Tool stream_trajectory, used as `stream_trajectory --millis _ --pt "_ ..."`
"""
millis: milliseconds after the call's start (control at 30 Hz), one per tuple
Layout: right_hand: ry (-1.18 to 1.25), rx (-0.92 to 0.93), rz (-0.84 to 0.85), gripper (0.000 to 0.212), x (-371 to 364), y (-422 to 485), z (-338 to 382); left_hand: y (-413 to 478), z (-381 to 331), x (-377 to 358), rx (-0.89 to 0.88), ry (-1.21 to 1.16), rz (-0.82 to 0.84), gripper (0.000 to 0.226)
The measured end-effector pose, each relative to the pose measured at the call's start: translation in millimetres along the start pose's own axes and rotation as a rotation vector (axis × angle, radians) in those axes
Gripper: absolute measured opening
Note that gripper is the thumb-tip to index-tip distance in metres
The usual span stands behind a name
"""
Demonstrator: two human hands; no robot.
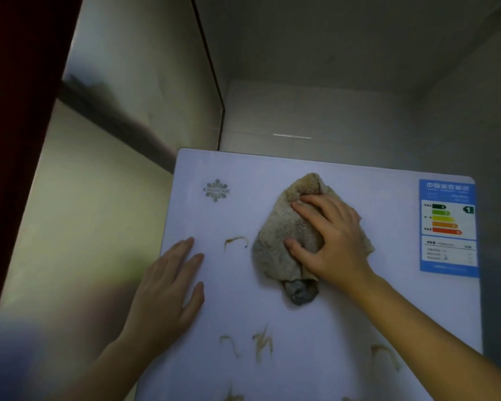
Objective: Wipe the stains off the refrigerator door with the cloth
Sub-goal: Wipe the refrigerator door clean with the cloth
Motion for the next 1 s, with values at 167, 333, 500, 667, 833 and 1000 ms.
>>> stream_trajectory --millis 167,333,500,667,833,1000 --pt "0.037 -0.036 -0.014 0.047 -2 5 -4 -3 4 -3 -0.028 -0.016 -0.038 0.051" --pt "0.040 -0.049 0.005 0.044 -3 6 -5 -5 5 -5 -0.025 -0.022 -0.055 0.052" --pt "0.017 -0.016 0.017 0.045 -4 7 1 -12 6 -5 0.005 -0.066 -0.084 0.054" --pt "0.080 0.104 0.115 0.049 -24 13 28 -22 10 -3 0.037 -0.082 -0.125 0.050" --pt "0.129 0.396 0.282 0.052 -56 -11 83 -26 12 -1 0.027 -0.090 -0.161 0.046" --pt "0.103 0.516 0.300 0.052 -63 -3 80 -30 14 -4 -0.014 -0.063 -0.128 0.049"
Point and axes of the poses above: each hand's wrist, its own y-axis towards the middle knuckle, its own x-axis out of the back of the hand, z = x × y, the point moved 7 cm from there along y, towards the middle knuckle, and after that the axes turned 15 degrees about -z, right-handed, at the moved point
